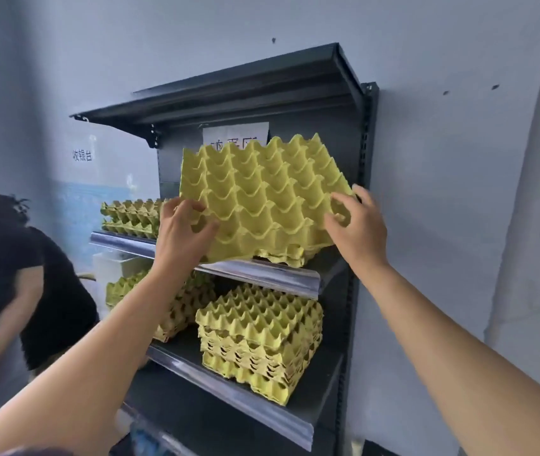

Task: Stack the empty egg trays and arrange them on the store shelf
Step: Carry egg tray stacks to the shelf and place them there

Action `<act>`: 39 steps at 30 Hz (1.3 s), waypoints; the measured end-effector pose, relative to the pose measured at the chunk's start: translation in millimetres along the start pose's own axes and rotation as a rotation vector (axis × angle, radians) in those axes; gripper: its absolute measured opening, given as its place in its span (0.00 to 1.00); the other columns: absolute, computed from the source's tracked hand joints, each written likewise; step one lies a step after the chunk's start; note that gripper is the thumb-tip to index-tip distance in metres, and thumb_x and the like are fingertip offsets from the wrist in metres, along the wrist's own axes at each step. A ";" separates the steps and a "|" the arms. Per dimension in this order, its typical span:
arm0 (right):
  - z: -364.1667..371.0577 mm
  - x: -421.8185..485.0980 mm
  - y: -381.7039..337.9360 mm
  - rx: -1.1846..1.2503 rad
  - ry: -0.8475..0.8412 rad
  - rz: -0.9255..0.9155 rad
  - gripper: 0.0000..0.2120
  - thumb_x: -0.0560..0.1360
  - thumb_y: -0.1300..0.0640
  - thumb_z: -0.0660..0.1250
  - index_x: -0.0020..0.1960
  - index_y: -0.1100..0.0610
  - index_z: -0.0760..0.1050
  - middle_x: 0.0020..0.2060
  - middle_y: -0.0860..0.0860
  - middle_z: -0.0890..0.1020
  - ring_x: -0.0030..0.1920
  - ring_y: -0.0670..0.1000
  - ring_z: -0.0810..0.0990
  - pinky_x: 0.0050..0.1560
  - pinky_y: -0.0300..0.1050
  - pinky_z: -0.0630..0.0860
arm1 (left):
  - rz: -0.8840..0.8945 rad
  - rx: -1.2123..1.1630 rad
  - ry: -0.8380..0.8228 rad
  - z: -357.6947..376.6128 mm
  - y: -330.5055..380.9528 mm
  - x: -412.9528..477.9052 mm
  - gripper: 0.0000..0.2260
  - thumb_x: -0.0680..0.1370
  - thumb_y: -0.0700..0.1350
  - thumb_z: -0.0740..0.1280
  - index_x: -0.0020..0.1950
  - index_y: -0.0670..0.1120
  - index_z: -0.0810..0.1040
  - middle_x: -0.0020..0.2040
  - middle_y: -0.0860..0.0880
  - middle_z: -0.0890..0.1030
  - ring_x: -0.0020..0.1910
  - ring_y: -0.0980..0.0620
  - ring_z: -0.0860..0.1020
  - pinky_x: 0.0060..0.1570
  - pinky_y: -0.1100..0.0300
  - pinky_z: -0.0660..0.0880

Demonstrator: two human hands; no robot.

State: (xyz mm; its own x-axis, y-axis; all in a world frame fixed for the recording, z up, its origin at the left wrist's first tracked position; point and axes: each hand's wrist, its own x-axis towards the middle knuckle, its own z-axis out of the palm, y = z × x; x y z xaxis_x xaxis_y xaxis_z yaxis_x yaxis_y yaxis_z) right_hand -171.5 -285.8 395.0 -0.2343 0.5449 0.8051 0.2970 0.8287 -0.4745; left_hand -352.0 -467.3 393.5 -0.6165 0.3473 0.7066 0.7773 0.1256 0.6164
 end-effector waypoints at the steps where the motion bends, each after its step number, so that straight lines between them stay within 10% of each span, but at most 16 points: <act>1: 13.8 4.1 -10.7 0.008 -0.004 -0.030 0.17 0.75 0.55 0.66 0.64 0.52 0.76 0.72 0.53 0.66 0.69 0.54 0.68 0.63 0.48 0.67 | -0.015 0.001 0.018 -8.1 -12.6 5.8 0.16 0.75 0.46 0.69 0.61 0.42 0.74 0.68 0.44 0.66 0.51 0.53 0.68 0.51 0.61 0.66; 9: 121.4 30.7 -75.5 0.053 -0.033 -0.265 0.14 0.76 0.55 0.66 0.59 0.57 0.80 0.67 0.56 0.73 0.56 0.53 0.78 0.65 0.59 0.69 | -0.155 0.009 0.114 -47.2 -110.7 56.9 0.10 0.75 0.45 0.66 0.56 0.45 0.76 0.59 0.46 0.73 0.56 0.44 0.73 0.53 0.54 0.67; 17: 235.1 84.3 -119.9 0.045 -0.071 -0.404 0.12 0.76 0.55 0.64 0.57 0.56 0.81 0.56 0.52 0.82 0.53 0.51 0.80 0.61 0.49 0.69 | -0.209 0.111 0.179 -62.8 -191.7 128.8 0.11 0.76 0.44 0.65 0.58 0.43 0.75 0.61 0.44 0.74 0.54 0.46 0.72 0.49 0.59 0.62; 39: 463.0 161.6 -177.6 -0.199 -0.172 -0.245 0.12 0.77 0.51 0.62 0.50 0.54 0.82 0.56 0.50 0.79 0.51 0.54 0.77 0.55 0.45 0.63 | -0.174 0.150 0.118 -48.1 -398.9 347.4 0.10 0.74 0.47 0.65 0.53 0.47 0.78 0.61 0.46 0.74 0.56 0.43 0.74 0.49 0.56 0.67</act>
State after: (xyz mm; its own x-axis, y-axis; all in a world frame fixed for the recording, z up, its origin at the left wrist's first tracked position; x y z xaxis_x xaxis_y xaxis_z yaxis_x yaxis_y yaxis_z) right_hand -690.7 -285.6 444.6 -0.4684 0.3608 0.8065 0.3831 0.9055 -0.1826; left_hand -882.3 -441.4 409.9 -0.7459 0.1990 0.6356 0.6630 0.3137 0.6798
